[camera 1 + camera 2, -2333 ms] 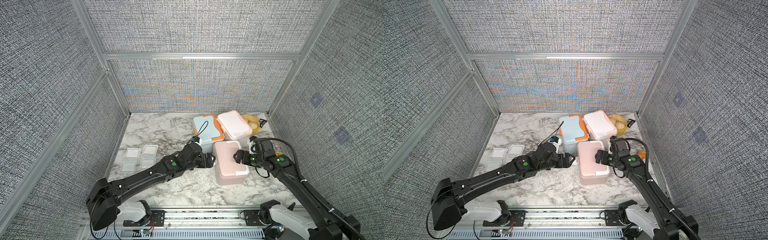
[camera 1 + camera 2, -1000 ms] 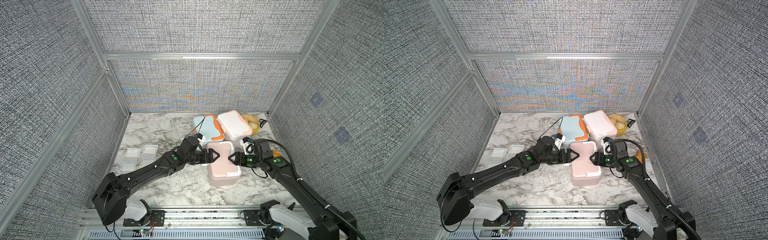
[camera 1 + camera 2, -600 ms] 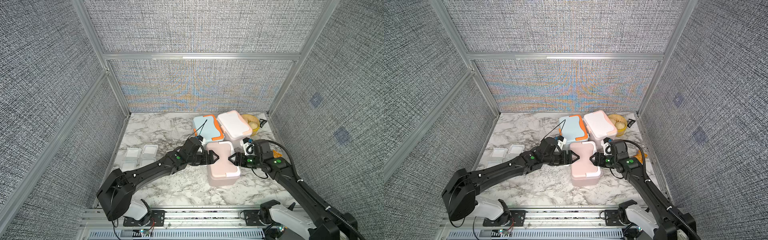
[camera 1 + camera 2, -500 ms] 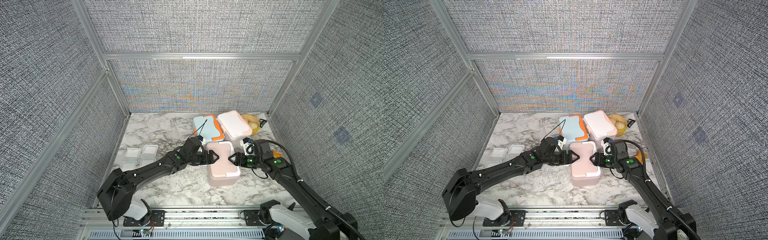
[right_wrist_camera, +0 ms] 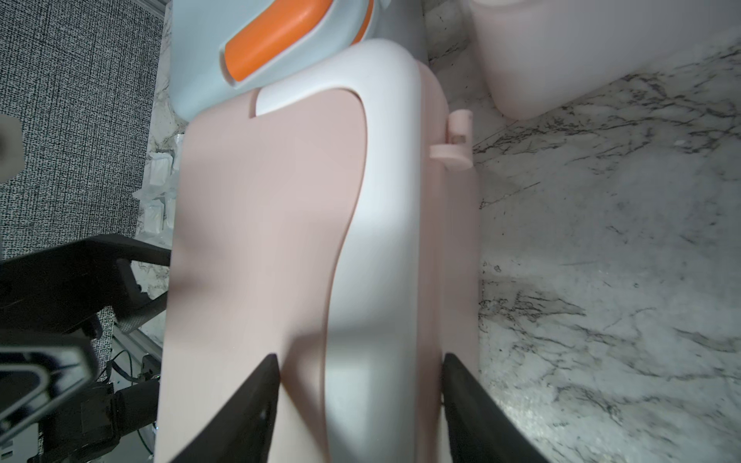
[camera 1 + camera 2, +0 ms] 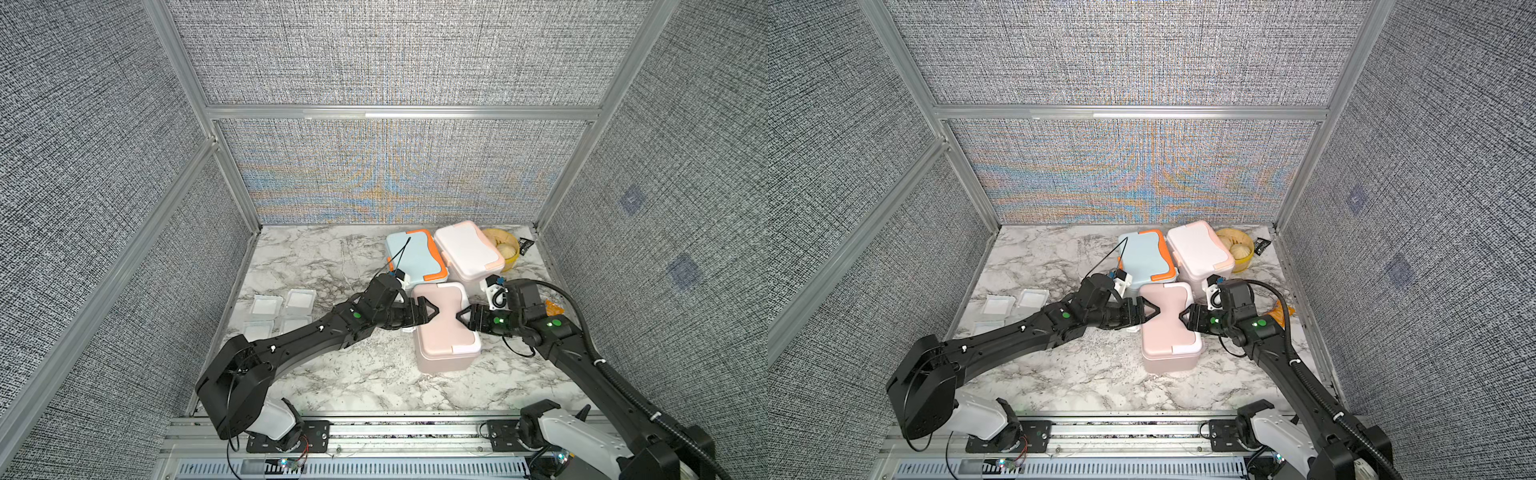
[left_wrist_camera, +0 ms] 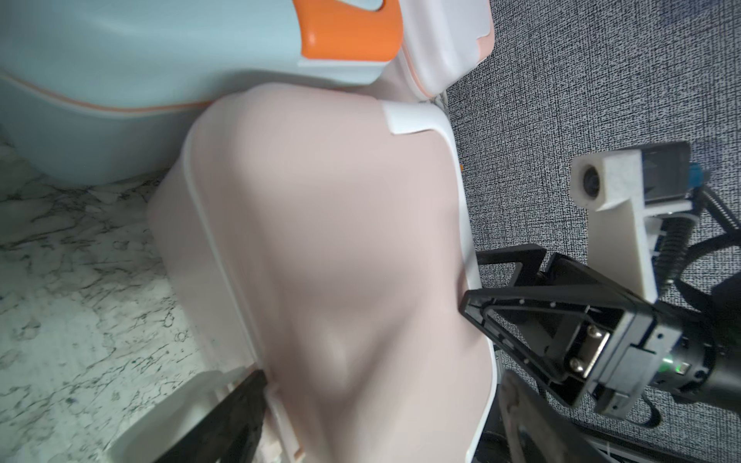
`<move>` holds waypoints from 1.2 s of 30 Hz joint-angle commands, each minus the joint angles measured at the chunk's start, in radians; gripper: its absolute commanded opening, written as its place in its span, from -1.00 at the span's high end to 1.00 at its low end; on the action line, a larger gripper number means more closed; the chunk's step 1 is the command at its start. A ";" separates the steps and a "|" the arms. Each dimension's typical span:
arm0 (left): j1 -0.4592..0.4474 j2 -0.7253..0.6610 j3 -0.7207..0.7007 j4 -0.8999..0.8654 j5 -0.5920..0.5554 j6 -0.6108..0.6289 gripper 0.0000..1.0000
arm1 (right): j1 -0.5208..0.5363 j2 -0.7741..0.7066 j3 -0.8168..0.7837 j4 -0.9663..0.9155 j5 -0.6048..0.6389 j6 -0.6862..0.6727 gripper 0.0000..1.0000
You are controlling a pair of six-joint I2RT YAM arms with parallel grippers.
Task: Open first aid kits and take out gauze
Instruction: Open the lid of the first aid kit.
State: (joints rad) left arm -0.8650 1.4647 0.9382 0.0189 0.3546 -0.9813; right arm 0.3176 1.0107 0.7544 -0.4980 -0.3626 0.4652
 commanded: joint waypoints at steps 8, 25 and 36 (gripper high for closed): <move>0.014 -0.054 -0.053 0.187 0.145 -0.113 -0.79 | 0.012 -0.026 0.020 -0.102 -0.006 0.012 -0.54; 0.000 0.017 0.108 0.180 0.162 -0.125 -0.79 | 0.011 -0.200 0.101 -0.245 0.227 0.030 -0.89; -0.063 0.171 0.362 0.138 0.159 -0.110 -0.78 | 0.008 -0.372 0.173 -0.311 0.308 0.039 -0.88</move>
State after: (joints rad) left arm -0.9146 1.6096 1.2465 0.1535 0.5014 -1.1072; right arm 0.3267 0.6640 0.9043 -0.7795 -0.0860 0.4988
